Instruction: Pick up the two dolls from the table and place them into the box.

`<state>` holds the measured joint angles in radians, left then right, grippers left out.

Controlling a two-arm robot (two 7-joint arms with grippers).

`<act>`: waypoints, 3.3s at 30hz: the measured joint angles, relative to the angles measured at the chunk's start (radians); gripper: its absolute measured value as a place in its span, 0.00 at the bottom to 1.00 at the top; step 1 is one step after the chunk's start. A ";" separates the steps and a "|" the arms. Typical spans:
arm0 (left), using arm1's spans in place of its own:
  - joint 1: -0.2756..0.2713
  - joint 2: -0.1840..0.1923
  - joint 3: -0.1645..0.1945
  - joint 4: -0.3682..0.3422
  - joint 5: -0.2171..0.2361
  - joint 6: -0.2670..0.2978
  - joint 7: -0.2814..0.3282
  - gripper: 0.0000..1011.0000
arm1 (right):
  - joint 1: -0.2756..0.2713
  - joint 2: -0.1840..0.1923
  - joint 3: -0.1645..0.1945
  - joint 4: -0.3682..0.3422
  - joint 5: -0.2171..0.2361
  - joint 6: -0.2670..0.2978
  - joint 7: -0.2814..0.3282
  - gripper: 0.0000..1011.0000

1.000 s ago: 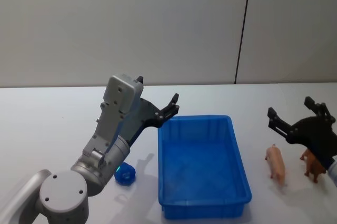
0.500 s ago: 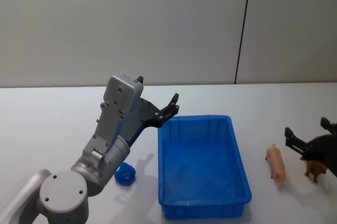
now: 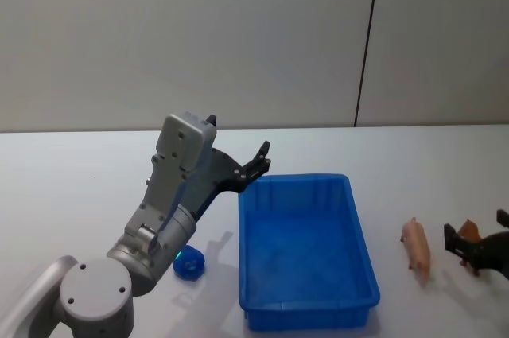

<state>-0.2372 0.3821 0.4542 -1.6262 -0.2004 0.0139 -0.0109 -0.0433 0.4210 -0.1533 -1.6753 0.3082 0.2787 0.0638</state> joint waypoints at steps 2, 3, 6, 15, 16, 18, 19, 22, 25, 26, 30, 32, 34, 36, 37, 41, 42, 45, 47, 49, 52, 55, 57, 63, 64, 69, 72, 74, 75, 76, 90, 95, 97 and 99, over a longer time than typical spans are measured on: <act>0.000 0.000 0.000 0.000 0.000 0.000 0.000 0.99 | 0.001 0.000 0.000 0.008 -0.002 0.017 0.000 0.99; 0.000 0.000 0.000 0.000 0.000 0.000 0.000 0.99 | 0.002 0.000 0.000 0.011 -0.003 0.022 0.001 0.99; 0.000 0.000 0.000 0.000 0.000 0.000 0.000 0.99 | 0.006 -0.004 -0.001 0.026 -0.007 0.040 0.003 0.99; 0.000 0.000 0.000 0.000 0.000 0.000 0.000 0.99 | 0.022 -0.015 -0.009 0.077 -0.026 0.074 0.011 0.99; 0.000 0.000 0.000 0.000 0.000 0.000 0.000 0.99 | 0.023 -0.015 -0.009 0.081 -0.027 0.076 0.011 0.99; 0.000 0.000 0.000 0.000 0.000 0.000 0.000 0.99 | 0.027 -0.018 -0.011 0.093 -0.032 0.081 0.013 0.99; 0.000 0.000 0.000 0.000 0.000 0.000 0.000 0.99 | 0.030 -0.020 -0.012 0.100 -0.035 0.084 0.014 0.99; 0.000 0.000 0.000 0.000 0.000 0.000 0.000 0.99 | 0.034 -0.023 -0.013 0.110 -0.038 0.087 0.014 0.92; 0.000 0.000 0.000 0.000 0.000 0.000 0.000 0.99 | 0.039 -0.027 -0.014 0.123 -0.042 0.088 0.014 0.84; 0.000 0.000 0.000 0.000 0.000 0.000 0.000 0.99 | 0.041 -0.028 -0.014 0.126 -0.042 0.088 0.014 0.82; 0.000 0.000 0.000 0.000 0.000 0.000 0.000 0.99 | 0.047 -0.032 -0.015 0.139 -0.048 0.084 0.014 0.68; 0.000 0.000 0.000 0.000 0.000 0.000 0.000 0.99 | 0.050 -0.035 -0.016 0.145 -0.052 0.078 0.013 0.64; 0.000 0.000 0.000 0.000 0.000 0.000 0.000 0.99 | 0.053 -0.037 -0.017 0.149 -0.057 0.071 0.013 0.56; 0.000 0.000 0.000 0.000 0.000 0.000 0.000 0.99 | 0.054 -0.038 -0.017 0.151 -0.062 0.064 0.012 0.53; 0.000 0.000 0.000 0.000 0.000 0.000 0.000 0.99 | 0.055 -0.038 -0.018 0.151 -0.065 0.062 0.012 0.46; 0.000 0.000 0.000 0.000 0.000 0.000 0.000 0.99 | 0.058 -0.041 -0.020 0.151 -0.084 0.038 0.011 0.42; 0.000 0.000 0.000 0.000 0.000 0.000 0.000 0.99 | 0.059 -0.041 -0.020 0.151 -0.088 0.034 0.010 0.42; 0.000 0.000 0.000 0.000 0.000 0.000 0.000 0.99 | 0.060 -0.043 -0.022 0.143 -0.103 0.015 0.010 0.42; 0.000 0.000 0.000 0.000 0.000 0.000 0.000 0.99 | 0.063 -0.044 -0.023 0.135 -0.114 0.002 0.010 0.42; 0.000 0.000 0.000 0.000 0.000 0.000 0.000 0.99 | 0.065 -0.045 -0.025 0.124 -0.126 -0.014 0.010 0.42; 0.000 0.000 0.000 0.000 0.000 0.000 0.000 0.99 | 0.071 -0.048 -0.027 0.108 -0.140 -0.034 0.017 0.42; 0.000 0.000 0.000 0.000 0.000 0.000 0.000 0.99 | 0.076 -0.050 -0.029 0.096 -0.149 -0.047 0.027 0.42; 0.000 0.000 0.000 0.000 0.000 0.000 0.000 0.99 | 0.083 -0.053 -0.032 0.083 -0.157 -0.060 0.041 0.42; 0.000 0.000 0.000 0.000 0.000 0.000 0.000 0.99 | 0.105 -0.064 -0.041 0.056 -0.171 -0.083 0.090 0.42; 0.000 0.000 0.000 0.000 0.000 0.000 0.000 0.99 | 0.111 -0.068 -0.043 0.051 -0.173 -0.087 0.103 0.42; 0.000 0.000 0.000 0.000 0.000 0.000 0.000 0.99 | 0.127 -0.078 -0.052 0.042 -0.178 -0.092 0.142 0.42; 0.000 0.000 0.000 0.000 0.000 0.000 0.000 0.99 | 0.142 -0.091 -0.064 0.036 -0.182 -0.095 0.184 0.42; 0.000 0.000 0.000 0.000 0.000 0.000 0.000 0.99 | 0.149 -0.098 -0.070 0.035 -0.184 -0.095 0.200 0.42; 0.000 0.000 0.000 0.000 0.000 0.000 0.000 0.99 | 0.156 -0.105 -0.076 0.035 -0.185 -0.095 0.219 0.42; 0.000 0.000 0.000 0.000 0.000 0.000 0.000 0.99 | 0.156 -0.105 -0.076 0.035 -0.185 -0.095 0.219 0.42; 0.000 0.000 0.000 0.000 0.000 0.000 0.000 0.99 | 0.210 -0.182 -0.149 0.074 -0.199 -0.062 0.368 0.48; 0.000 0.000 0.000 0.000 0.000 0.000 0.000 0.99 | 0.222 -0.201 -0.167 0.092 -0.203 -0.049 0.386 0.64; 0.000 0.000 0.000 0.000 0.000 0.000 0.000 0.99 | 0.224 -0.204 -0.170 0.097 -0.203 -0.046 0.386 0.70; 0.000 0.000 0.000 0.000 0.000 0.000 0.000 0.99 | 0.226 -0.208 -0.172 0.102 -0.203 -0.042 0.386 0.77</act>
<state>-0.2372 0.3821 0.4542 -1.6262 -0.2004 0.0139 -0.0109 0.1827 0.2131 -0.3257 -1.5735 0.1055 0.2364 0.4501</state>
